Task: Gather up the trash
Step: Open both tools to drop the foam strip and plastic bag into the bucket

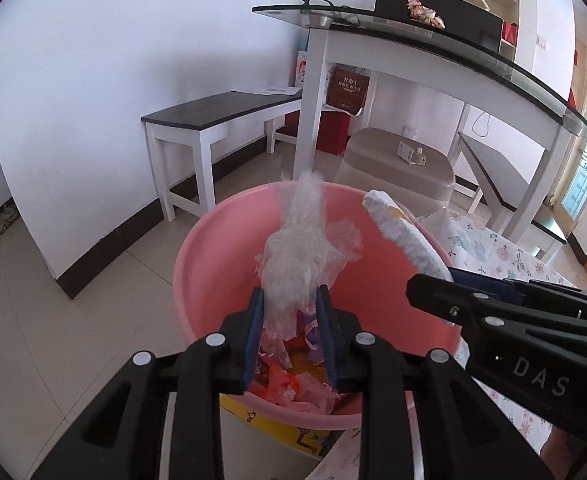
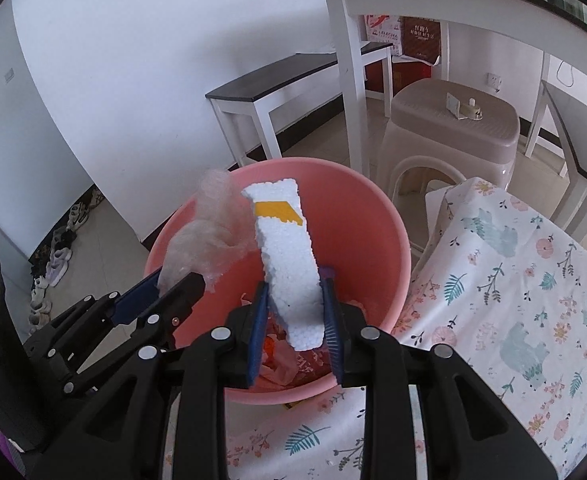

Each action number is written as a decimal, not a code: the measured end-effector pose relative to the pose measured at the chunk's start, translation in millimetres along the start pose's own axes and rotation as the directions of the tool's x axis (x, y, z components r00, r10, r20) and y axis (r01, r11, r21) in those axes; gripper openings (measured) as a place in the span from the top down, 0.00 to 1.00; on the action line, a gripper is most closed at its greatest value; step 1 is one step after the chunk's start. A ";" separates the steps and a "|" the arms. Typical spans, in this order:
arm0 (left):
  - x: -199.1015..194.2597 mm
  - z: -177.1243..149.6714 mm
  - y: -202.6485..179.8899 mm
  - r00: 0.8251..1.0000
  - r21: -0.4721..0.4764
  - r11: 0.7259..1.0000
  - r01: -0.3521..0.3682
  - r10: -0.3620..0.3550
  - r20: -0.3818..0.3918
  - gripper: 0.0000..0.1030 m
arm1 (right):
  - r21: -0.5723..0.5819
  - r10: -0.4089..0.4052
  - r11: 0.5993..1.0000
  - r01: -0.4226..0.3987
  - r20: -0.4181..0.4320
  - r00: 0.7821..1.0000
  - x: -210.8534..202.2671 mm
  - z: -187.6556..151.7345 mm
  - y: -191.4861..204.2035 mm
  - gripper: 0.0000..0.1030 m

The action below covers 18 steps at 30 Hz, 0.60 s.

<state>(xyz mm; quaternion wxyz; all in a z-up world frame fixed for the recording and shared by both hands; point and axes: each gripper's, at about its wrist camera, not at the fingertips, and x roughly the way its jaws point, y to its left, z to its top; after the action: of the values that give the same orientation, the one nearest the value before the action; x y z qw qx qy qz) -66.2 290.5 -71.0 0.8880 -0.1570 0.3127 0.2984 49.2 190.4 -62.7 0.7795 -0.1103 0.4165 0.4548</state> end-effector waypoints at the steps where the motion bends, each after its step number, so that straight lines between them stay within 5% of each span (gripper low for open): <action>1: 0.7 0.2 0.4 1.000 -0.004 1.000 0.000 0.000 -0.001 0.75 | 0.002 0.003 1.000 -0.003 -0.001 1.000 1.0 0.1 -0.4 0.74; 9: 4.9 2.5 2.7 1.000 -0.024 1.000 0.000 0.000 -0.016 0.71 | -0.009 0.011 1.000 -0.011 0.022 1.000 -1.1 3.2 -2.7 0.62; 18: -5.4 5.2 0.0 1.000 -0.009 1.000 0.011 -0.011 0.015 0.70 | -0.034 0.001 0.999 0.001 0.066 0.998 -18.0 1.0 -0.3 0.62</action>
<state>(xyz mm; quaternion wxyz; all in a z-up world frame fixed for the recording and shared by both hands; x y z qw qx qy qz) -67.2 290.6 -63.5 0.8913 -0.1606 0.3036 0.2960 45.6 179.7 -48.6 0.7907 -0.1086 0.3828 0.4652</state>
